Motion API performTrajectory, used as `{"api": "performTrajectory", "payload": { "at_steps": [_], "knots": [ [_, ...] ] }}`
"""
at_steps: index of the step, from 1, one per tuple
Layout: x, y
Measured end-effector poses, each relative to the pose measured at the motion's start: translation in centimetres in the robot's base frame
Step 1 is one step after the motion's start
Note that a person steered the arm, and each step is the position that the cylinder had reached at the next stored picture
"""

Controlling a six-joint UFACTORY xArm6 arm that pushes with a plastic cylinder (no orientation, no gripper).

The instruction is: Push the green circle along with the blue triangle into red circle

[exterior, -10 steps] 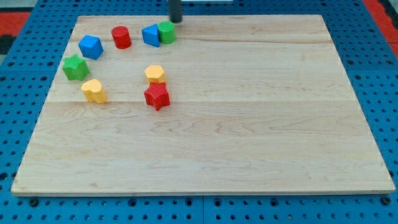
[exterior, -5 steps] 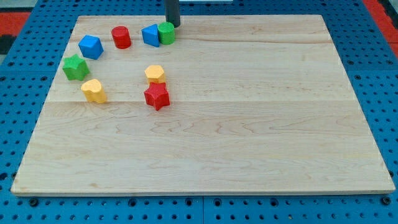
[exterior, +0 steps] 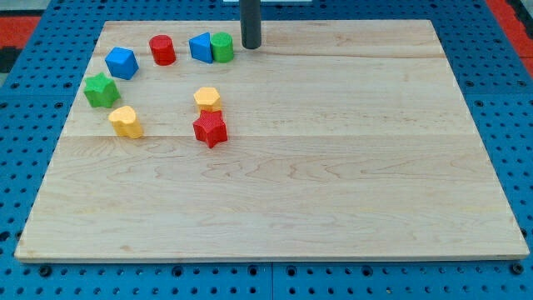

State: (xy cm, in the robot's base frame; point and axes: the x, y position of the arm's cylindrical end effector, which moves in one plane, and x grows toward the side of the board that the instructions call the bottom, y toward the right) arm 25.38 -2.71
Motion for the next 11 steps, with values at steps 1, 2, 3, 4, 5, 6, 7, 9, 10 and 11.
{"api": "performTrajectory", "payload": {
  "at_steps": [1, 2, 3, 4, 5, 6, 7, 9, 10, 11],
  "knots": [
    [0.2, -0.7],
    [0.1, -2.2],
    [0.1, -2.5],
    [0.1, -3.0],
    [0.1, -3.4],
    [0.1, -3.5],
    [0.1, -3.9],
    [0.1, -5.1],
    [0.1, -5.3],
    [0.1, -5.5]
  ]
}}
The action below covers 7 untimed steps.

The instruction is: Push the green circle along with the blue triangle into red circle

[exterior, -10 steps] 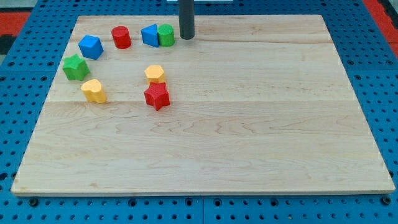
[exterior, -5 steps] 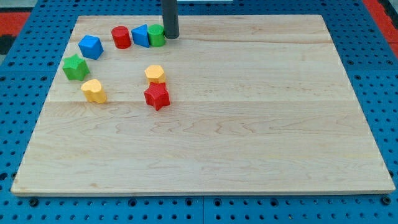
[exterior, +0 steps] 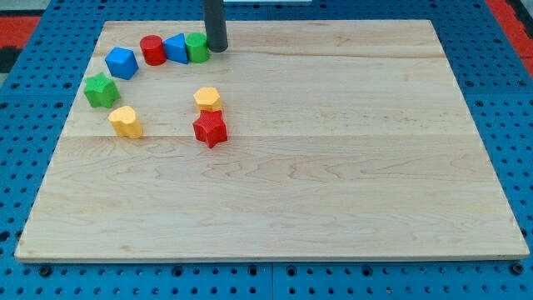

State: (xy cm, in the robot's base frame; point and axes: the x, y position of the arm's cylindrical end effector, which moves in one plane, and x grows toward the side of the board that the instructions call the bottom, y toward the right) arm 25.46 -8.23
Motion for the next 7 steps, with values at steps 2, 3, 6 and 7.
{"api": "performTrajectory", "payload": {
  "at_steps": [2, 3, 6, 7],
  "knots": [
    [0.0, -0.3],
    [0.0, -0.5],
    [0.0, -1.4],
    [0.0, -1.4]
  ]
}}
